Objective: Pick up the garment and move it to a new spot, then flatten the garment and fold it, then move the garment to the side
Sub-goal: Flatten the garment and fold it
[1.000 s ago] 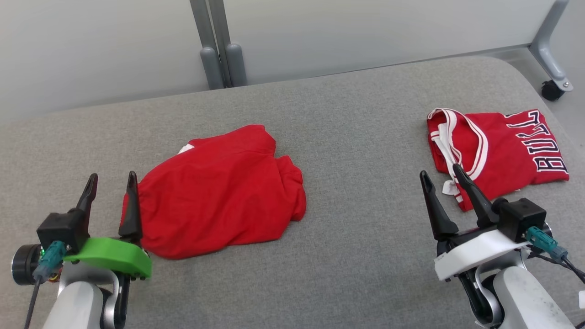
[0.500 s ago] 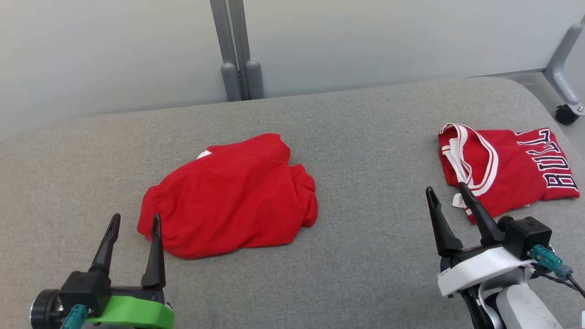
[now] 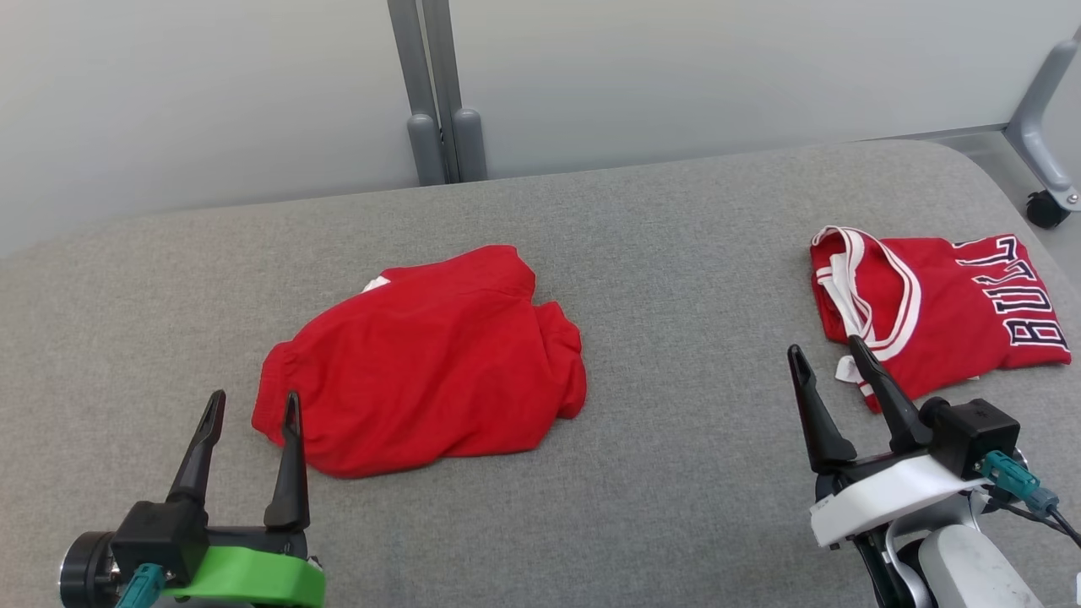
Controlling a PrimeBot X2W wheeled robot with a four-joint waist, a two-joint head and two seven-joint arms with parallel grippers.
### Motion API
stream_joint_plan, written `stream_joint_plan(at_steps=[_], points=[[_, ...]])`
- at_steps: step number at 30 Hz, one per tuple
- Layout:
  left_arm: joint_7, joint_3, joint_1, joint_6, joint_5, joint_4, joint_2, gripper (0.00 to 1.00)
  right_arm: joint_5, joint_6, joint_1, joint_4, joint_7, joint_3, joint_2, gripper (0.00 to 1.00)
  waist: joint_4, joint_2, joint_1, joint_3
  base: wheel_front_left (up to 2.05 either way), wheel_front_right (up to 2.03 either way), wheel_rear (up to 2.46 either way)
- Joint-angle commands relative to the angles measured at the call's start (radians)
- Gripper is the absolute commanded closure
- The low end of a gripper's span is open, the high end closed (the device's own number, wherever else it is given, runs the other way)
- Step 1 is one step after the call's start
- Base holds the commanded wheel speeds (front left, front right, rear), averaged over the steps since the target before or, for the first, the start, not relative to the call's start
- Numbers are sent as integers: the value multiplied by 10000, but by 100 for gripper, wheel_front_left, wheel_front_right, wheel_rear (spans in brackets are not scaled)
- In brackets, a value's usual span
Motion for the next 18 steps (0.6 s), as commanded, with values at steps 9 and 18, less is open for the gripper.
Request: stream_joint_plan(at_steps=[9, 18], points=[[-28, 296, -41, 21, 146, 332, -232, 0, -121, 0, -93, -4, -25, 171, -69, 0, 230, -1, 0, 225, 0, 0, 0], [-28, 330, -524, -108, 101, 691, -551, 0, 218, 0, -1088, 1074, 1111, 1387, -286, 0, 1531, -1, 0, 753, 0, 0, 0]])
